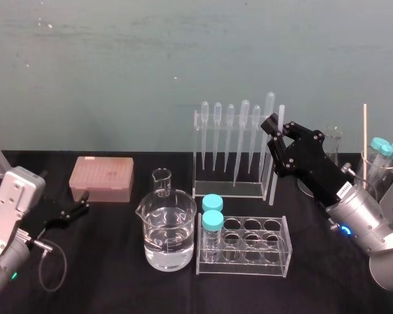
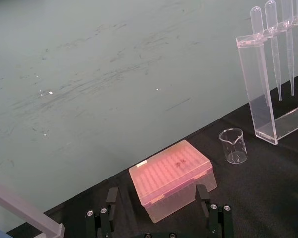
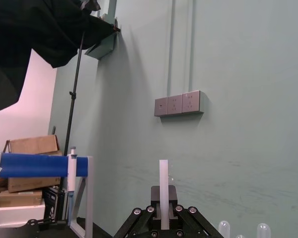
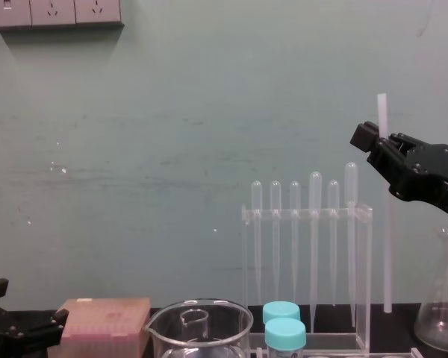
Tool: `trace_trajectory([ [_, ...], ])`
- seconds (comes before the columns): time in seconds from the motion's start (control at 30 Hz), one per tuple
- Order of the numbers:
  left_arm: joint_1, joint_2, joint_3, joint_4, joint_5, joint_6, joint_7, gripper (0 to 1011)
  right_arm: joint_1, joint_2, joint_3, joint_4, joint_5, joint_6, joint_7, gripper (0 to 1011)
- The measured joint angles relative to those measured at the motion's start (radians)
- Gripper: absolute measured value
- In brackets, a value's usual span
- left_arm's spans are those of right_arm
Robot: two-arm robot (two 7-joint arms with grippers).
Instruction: Pick up the stirring rod with one hand, then place it down.
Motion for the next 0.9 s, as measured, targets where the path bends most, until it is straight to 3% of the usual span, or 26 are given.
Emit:
trace_trajectory([
  [0.9, 0.0, 0.0, 0.0, 0.0, 0.0, 0.0, 0.0, 1000, 0.0, 0.0, 0.0, 0.0, 0.0, 0.0, 0.0, 70],
])
